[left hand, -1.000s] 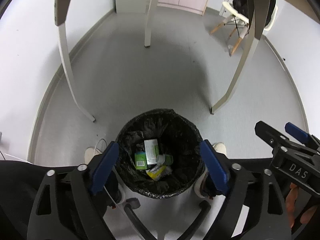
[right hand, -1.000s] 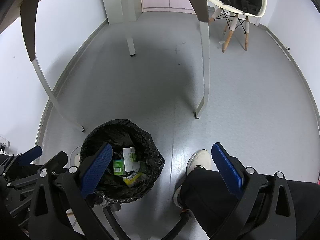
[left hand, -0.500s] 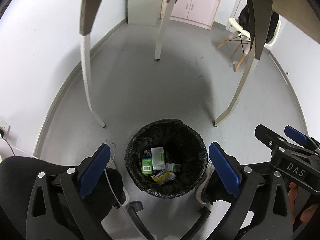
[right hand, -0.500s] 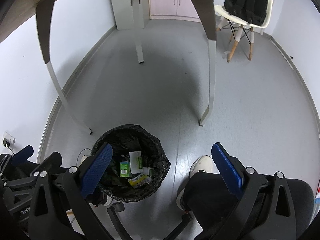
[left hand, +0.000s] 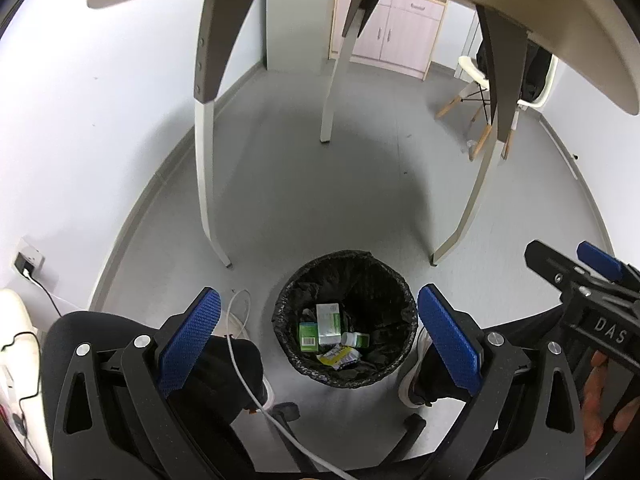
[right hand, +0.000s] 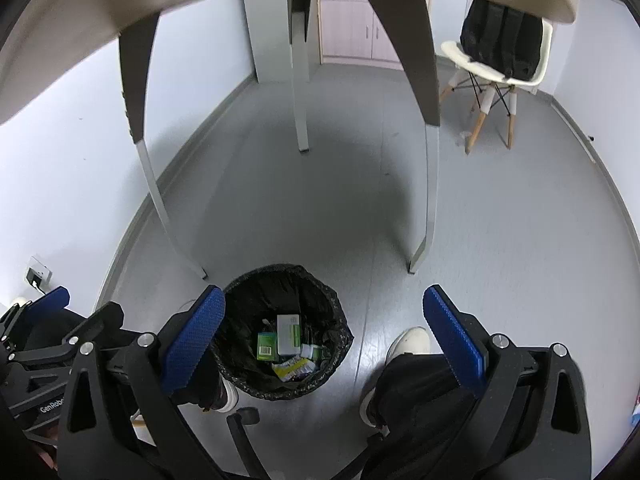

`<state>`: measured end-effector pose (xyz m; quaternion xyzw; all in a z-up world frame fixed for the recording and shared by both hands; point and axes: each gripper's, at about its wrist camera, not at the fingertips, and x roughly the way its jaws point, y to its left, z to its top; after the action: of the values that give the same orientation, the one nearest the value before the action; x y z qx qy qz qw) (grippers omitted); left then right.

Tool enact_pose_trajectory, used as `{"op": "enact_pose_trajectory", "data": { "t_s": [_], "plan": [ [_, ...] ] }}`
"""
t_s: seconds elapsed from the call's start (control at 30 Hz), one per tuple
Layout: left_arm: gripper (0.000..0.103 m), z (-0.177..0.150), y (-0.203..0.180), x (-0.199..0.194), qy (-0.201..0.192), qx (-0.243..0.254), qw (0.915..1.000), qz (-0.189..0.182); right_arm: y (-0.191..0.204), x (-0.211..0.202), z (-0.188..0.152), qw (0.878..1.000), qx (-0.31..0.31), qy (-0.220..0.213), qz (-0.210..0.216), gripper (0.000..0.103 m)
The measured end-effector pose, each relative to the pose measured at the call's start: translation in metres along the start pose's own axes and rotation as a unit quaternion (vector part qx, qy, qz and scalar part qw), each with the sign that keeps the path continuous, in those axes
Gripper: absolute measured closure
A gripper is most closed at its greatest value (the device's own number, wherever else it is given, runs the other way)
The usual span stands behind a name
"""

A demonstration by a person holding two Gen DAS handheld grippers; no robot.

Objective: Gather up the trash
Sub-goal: 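Raise both tools from the bin back toward the table, then grasp the white tissue with left tool while right tool grasps clear plastic bag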

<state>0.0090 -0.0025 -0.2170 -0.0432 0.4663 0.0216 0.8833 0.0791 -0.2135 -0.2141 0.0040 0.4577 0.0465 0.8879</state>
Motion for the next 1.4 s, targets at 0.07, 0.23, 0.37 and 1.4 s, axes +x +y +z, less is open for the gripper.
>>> {"op": "enact_pose_trajectory", "data": {
  "t_s": [0.07, 0.23, 0.37, 1.4],
  "plan": [
    [0.006, 0.001, 0.002, -0.008, -0.005, -0.001, 1.0, 0.0, 0.0, -0.01, 0.002, 1.0, -0.002, -0.01, -0.001, 0.008],
    [0.006, 0.003, 0.001, -0.026, -0.012, 0.002, 0.9999, 0.001, 0.002, -0.034, 0.003, 1.0, -0.005, -0.026, -0.003, 0.008],
    [0.006, 0.004, 0.0, -0.041, -0.021, 0.003, 0.9998, -0.002, 0.002, -0.05, 0.004, 0.999, -0.007, -0.035, -0.003, 0.008],
    [0.006, 0.071, -0.004, -0.138, -0.092, -0.001, 0.9956, -0.017, 0.001, -0.16, 0.064, 0.992, 0.003, -0.127, -0.008, 0.008]
  ]
}}
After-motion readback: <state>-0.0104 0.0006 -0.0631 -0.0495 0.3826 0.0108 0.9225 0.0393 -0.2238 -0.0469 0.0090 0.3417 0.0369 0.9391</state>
